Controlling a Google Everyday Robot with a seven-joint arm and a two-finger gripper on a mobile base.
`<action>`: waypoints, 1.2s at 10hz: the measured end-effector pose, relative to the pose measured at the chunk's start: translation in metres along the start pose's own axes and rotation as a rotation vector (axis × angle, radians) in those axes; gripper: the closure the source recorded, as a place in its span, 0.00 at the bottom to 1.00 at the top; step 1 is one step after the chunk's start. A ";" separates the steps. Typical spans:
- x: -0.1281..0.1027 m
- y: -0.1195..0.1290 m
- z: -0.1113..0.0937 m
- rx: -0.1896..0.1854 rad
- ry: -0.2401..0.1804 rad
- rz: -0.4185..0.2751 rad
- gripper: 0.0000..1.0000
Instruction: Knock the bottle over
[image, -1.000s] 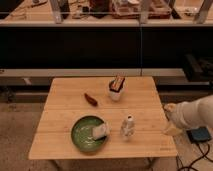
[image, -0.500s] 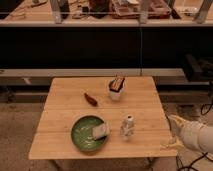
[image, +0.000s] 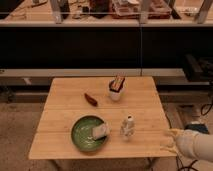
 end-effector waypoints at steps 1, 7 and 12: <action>-0.009 -0.013 0.011 0.025 -0.008 0.017 0.85; 0.034 -0.040 0.069 0.178 0.017 -0.100 1.00; 0.085 -0.025 0.146 0.285 0.065 -0.208 1.00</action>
